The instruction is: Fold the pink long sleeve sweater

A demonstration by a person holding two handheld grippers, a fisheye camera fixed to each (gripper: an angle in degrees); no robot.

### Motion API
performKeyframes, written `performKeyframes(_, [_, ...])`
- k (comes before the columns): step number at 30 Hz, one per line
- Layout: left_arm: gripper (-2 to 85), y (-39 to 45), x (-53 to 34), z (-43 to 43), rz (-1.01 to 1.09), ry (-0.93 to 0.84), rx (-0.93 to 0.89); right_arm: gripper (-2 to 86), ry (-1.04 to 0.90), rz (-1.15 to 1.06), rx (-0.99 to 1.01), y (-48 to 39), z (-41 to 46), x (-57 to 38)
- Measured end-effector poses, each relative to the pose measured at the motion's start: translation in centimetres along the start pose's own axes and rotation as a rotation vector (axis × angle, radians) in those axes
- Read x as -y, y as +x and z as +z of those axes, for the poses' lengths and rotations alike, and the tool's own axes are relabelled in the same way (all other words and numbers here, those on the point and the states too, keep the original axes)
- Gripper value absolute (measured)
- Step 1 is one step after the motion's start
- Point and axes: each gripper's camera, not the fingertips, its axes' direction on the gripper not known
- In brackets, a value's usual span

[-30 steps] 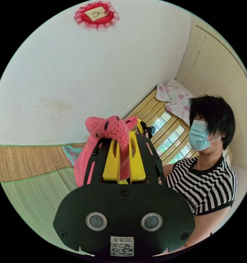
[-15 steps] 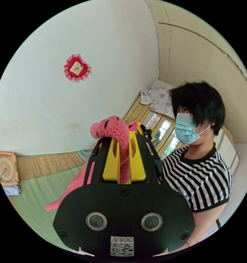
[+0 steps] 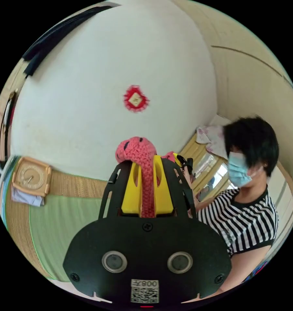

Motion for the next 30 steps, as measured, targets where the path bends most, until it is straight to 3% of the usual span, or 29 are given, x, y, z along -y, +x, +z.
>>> performKeyframes(4, [9.0,-12.8,2.4,1.1,-0.263,-0.105,0.148,0.5,-0.304,0.144,-0.16,10.2,15.5,1.5])
performKeyframes(6, [10.6,-21.3,0.8,1.2,-0.521,-0.191,0.268,0.4,-0.465,0.239,-0.283,15.4,21.9,0.3])
performKeyframes(7, [10.7,-22.8,0.0,0.8,-0.568,-0.185,0.275,0.2,-0.528,0.349,-0.358,18.8,25.1,-1.2])
performKeyframes(10, [10.7,-27.3,-4.3,-1.3,-0.695,-0.201,0.273,-0.1,-0.589,0.511,-0.336,24.6,30.1,-5.9])
performKeyframes(15, [10.9,-30.6,-13.4,-2.2,-0.881,-0.495,0.232,0.7,-0.741,0.612,-0.433,29.7,34.6,-15.0])
performKeyframes(22, [12.2,-33.4,-14.3,0.4,-0.862,-0.67,0.242,2.6,-0.851,0.941,-0.415,35.6,38.0,-28.0])
performKeyframes(30, [7.7,-39.2,-11.9,3.8,-0.715,-0.861,0.494,2.9,-0.905,0.926,-0.318,39.7,45.4,-34.5])
